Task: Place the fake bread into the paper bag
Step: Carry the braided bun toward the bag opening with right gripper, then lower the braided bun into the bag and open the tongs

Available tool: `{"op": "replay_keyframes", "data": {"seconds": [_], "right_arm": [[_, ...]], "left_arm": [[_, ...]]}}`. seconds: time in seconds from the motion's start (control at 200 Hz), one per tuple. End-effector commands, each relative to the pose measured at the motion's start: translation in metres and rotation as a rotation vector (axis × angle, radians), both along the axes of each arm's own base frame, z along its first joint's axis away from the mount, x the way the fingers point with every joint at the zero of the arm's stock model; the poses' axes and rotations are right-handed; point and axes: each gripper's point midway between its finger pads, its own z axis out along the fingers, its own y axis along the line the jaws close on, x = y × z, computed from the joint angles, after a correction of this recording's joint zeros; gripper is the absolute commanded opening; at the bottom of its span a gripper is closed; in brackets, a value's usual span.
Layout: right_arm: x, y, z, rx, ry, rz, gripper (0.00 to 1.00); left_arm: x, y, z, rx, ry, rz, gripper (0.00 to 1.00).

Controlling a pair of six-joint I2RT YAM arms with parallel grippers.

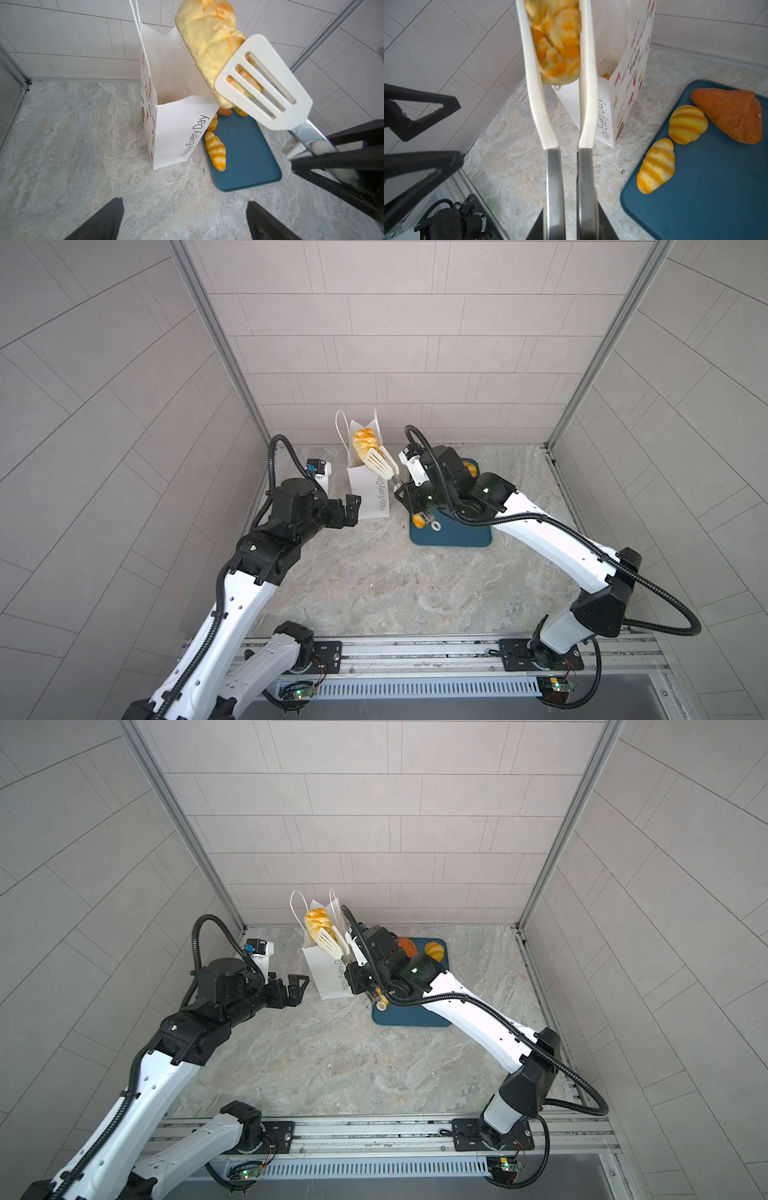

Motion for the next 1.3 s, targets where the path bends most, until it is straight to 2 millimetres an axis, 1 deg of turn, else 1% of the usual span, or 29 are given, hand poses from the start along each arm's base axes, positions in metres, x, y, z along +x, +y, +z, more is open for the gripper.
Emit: {"op": "replay_keyframes", "data": {"seconds": [0.0, 0.085, 0.26, 0.45, 0.565, 0.62, 0.736, 0.861, 1.101, 1.296], "right_arm": [[0.016, -0.001, 0.017, 0.018, -0.037, -0.042, 0.30], [0.025, 0.002, 0.013, 0.007, -0.029, -0.053, 0.30], [0.043, 0.007, 0.009, -0.023, -0.022, -0.072, 0.31], [0.055, 0.013, 0.006, -0.044, -0.012, -0.075, 0.32], [0.061, 0.013, 0.004, -0.063, -0.009, -0.082, 0.34], [0.063, 0.012, 0.003, -0.074, -0.005, -0.084, 0.37], [0.062, 0.011, 0.002, -0.085, 0.009, -0.081, 0.45], [0.058, 0.010, 0.007, -0.093, 0.004, -0.063, 0.52], [0.051, 0.006, 0.017, -0.089, -0.005, -0.052, 0.54], [0.036, -0.003, 0.025, -0.103, -0.023, -0.032, 0.54]], "left_arm": [[-0.003, -0.004, 0.010, -0.012, -0.025, -0.037, 1.00], [-0.002, -0.010, 0.009, -0.023, -0.017, -0.062, 1.00], [0.000, -0.013, 0.009, -0.027, -0.016, -0.075, 1.00], [0.003, -0.014, 0.009, -0.020, -0.015, -0.075, 1.00], [0.005, -0.014, 0.007, -0.017, -0.009, -0.072, 1.00], [0.005, -0.013, 0.006, -0.014, -0.008, -0.071, 1.00], [0.005, -0.013, 0.007, -0.012, -0.012, -0.068, 1.00], [0.005, -0.013, 0.009, -0.014, -0.015, -0.069, 1.00], [0.006, -0.015, 0.007, -0.025, -0.006, -0.072, 1.00], [0.004, -0.017, 0.008, -0.035, -0.006, -0.083, 1.00]]}}
